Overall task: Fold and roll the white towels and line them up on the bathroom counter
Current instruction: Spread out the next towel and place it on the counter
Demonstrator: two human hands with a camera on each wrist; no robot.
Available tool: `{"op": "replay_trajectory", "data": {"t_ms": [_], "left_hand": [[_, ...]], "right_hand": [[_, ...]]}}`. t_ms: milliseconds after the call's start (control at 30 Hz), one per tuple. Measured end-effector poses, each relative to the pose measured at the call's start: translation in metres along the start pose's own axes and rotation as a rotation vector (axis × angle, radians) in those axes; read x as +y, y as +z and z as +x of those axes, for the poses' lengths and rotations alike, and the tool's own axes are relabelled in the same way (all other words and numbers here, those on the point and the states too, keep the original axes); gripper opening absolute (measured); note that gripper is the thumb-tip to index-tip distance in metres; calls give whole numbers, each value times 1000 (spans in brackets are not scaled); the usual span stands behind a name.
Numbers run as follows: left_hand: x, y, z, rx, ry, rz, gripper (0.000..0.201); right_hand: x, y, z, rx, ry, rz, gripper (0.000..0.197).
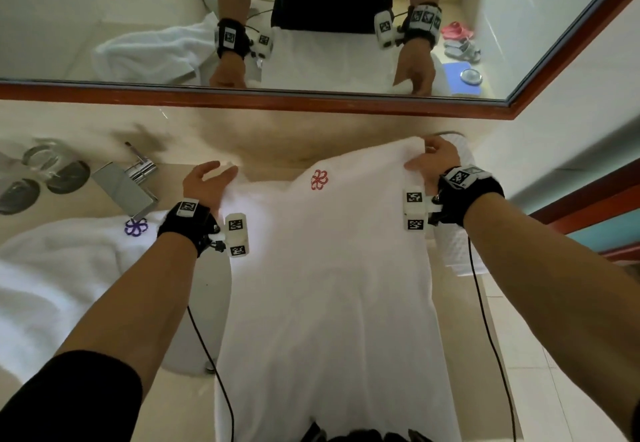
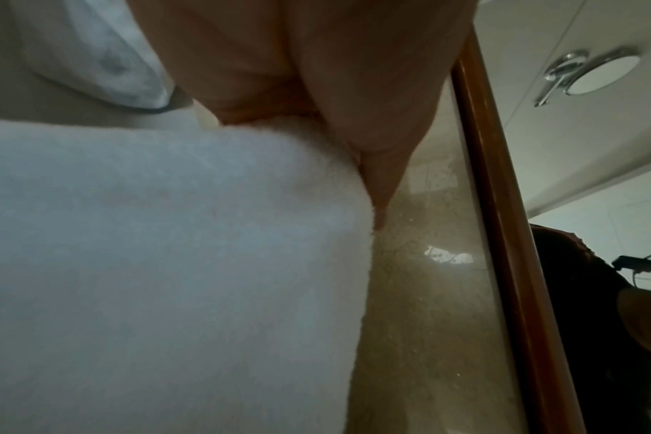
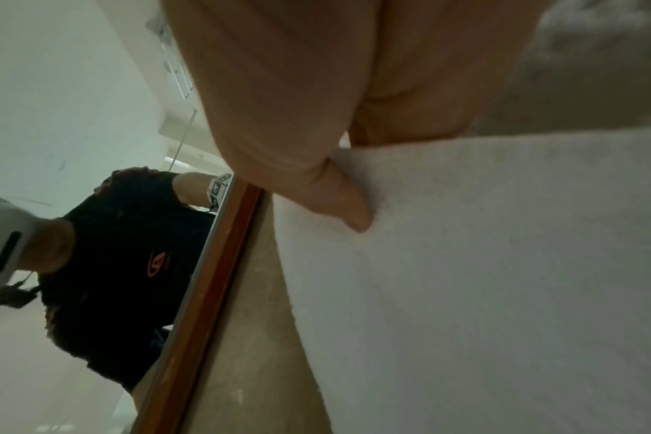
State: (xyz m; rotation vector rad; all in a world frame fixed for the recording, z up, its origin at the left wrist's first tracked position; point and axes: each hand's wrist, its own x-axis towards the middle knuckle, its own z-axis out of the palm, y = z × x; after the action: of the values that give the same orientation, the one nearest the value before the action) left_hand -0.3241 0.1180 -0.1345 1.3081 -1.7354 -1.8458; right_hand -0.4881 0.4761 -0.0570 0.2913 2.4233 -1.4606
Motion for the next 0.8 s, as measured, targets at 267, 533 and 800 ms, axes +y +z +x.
{"op": "replay_trajectory", "data": {"t_ms": [267,533,800], "left_hand": [[6,5,11,-24,178,167,30],[11,11,30,150,100,115,12],[13,18,50,166,108,-116,17]], "right_hand": [[-4,-9,5,47,-107,-177,47],[9,6,-1,140,-344,-304,33],[21,17,10,170,-550,-504,49]]}}
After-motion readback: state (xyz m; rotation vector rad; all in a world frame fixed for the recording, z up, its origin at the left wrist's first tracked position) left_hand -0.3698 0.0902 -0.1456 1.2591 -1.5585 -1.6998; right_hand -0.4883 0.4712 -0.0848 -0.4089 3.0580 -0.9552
